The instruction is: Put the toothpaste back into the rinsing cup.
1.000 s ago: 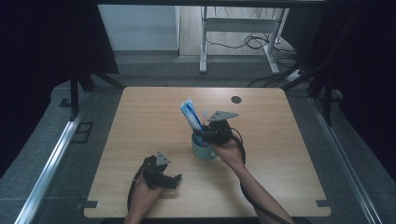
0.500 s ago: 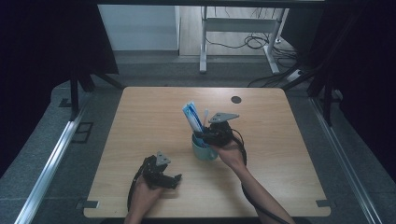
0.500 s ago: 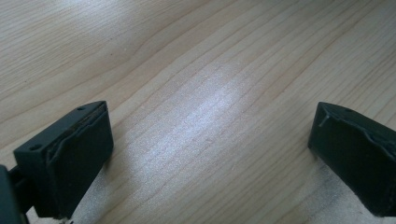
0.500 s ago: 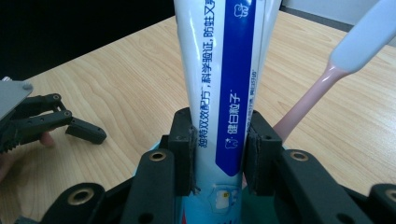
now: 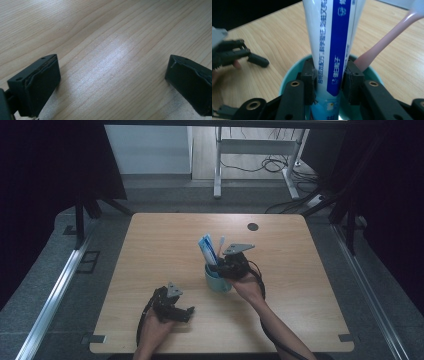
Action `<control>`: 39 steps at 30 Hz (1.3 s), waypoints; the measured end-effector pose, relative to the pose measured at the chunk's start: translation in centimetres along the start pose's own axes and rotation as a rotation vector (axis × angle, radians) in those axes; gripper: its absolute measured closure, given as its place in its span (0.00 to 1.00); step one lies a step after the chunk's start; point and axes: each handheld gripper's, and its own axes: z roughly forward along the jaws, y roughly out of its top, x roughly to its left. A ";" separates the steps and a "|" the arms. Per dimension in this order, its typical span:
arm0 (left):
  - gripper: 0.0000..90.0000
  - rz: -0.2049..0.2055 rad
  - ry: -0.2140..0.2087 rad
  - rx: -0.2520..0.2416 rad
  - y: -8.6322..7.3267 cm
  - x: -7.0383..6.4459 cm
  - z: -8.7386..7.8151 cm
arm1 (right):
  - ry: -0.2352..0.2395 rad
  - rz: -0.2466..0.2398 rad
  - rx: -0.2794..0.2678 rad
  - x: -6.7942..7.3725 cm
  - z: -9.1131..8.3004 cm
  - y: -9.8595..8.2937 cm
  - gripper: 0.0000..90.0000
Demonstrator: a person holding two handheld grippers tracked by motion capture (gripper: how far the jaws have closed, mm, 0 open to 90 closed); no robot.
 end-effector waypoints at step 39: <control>0.00 -0.001 0.000 0.000 0.0 0.0 0.0 | 0.037 -0.004 0.042 0.2 -1.5 0.8 0.48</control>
